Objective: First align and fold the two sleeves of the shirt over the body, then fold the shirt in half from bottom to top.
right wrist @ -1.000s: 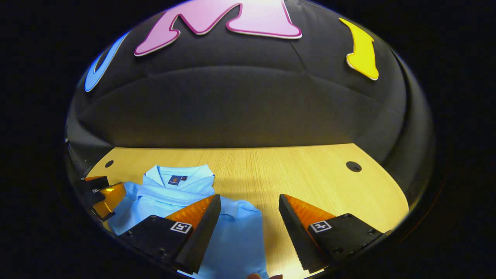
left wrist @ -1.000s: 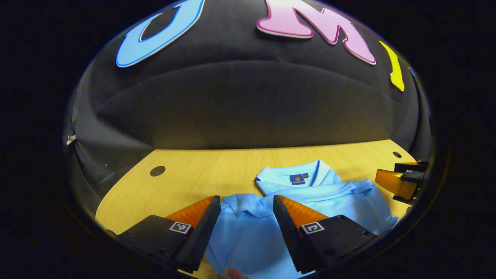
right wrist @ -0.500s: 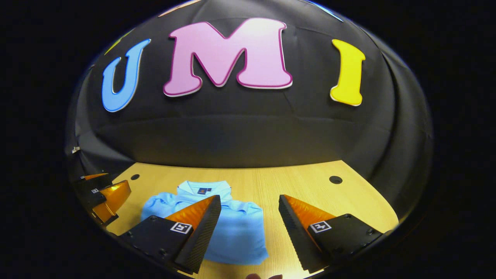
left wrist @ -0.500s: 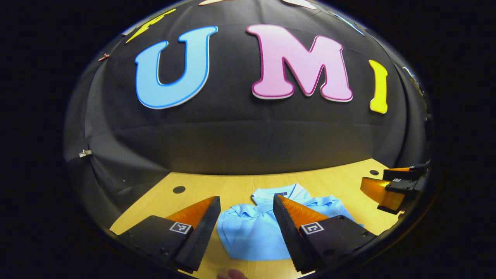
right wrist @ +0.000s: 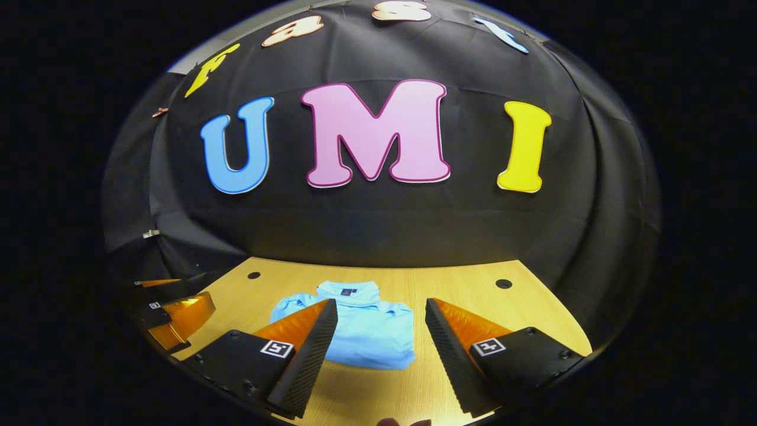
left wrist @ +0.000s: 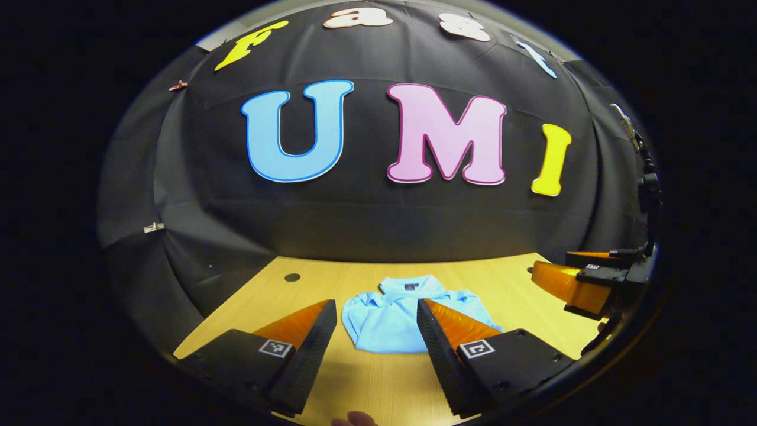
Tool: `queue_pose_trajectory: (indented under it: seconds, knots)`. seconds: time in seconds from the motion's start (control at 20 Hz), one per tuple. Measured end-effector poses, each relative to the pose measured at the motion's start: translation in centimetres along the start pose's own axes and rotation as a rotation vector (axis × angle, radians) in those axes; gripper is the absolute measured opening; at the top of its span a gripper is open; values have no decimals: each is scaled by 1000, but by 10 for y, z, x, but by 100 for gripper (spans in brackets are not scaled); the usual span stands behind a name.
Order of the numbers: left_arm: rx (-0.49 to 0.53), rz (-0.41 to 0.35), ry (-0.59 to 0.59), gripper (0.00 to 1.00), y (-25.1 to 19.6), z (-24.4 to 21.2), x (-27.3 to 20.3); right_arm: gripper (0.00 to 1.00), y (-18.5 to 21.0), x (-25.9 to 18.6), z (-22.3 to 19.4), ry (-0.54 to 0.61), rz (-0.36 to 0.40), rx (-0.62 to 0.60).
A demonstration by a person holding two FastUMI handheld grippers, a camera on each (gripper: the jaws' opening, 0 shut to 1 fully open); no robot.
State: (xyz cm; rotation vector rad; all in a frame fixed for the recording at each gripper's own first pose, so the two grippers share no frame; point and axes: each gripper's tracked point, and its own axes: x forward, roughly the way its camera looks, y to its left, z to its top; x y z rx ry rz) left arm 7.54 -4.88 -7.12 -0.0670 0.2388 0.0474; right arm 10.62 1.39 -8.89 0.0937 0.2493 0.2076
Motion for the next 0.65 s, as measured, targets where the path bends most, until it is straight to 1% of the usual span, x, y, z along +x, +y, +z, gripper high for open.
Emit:
queue_pose_trajectory:
  seconds: [0.15,0.25,0.35,0.45,0.65]
  knots:
    - [30,-25,-7,87,-1,1,-37,93,6,-41,-1,-4,21,-22]
    - [16,-52,0,87,-7,-1,-53,94,12,-63,-4,3,32,-14]
    - [14,-55,-3,87,-3,-2,-69,95,17,-82,-4,2,31,2]
    - [10,-62,-4,87,-1,-3,-76,95,19,-95,0,-12,26,-3]
    - [12,-78,3,87,4,-5,-82,95,34,-101,1,-12,36,-11]
